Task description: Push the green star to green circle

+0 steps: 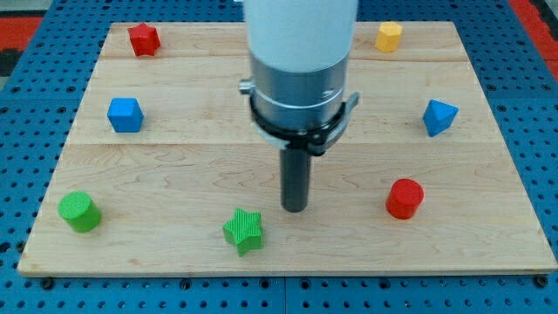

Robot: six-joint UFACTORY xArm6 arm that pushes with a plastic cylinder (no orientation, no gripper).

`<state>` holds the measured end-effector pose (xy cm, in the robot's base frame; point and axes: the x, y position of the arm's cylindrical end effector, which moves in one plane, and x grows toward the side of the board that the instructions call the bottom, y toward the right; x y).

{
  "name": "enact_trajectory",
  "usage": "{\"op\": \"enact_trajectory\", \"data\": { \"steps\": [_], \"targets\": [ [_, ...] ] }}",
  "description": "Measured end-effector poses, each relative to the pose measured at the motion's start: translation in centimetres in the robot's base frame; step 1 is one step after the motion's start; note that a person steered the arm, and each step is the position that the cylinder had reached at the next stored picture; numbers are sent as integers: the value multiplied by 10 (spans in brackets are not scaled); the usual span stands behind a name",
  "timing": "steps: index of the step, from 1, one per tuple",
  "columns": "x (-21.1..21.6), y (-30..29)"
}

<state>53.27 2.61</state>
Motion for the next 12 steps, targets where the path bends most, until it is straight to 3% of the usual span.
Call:
{"op": "enact_trajectory", "data": {
  "steps": [1, 2, 3, 5, 6, 7, 8, 9, 10, 11, 12],
  "targets": [
    [-20, 47],
    [-10, 55],
    [32, 77],
    [38, -59],
    [65, -59],
    [68, -135],
    [7, -188],
    [10, -180],
    [2, -111],
    [-66, -125],
    [-67, -163]
  ]
}}
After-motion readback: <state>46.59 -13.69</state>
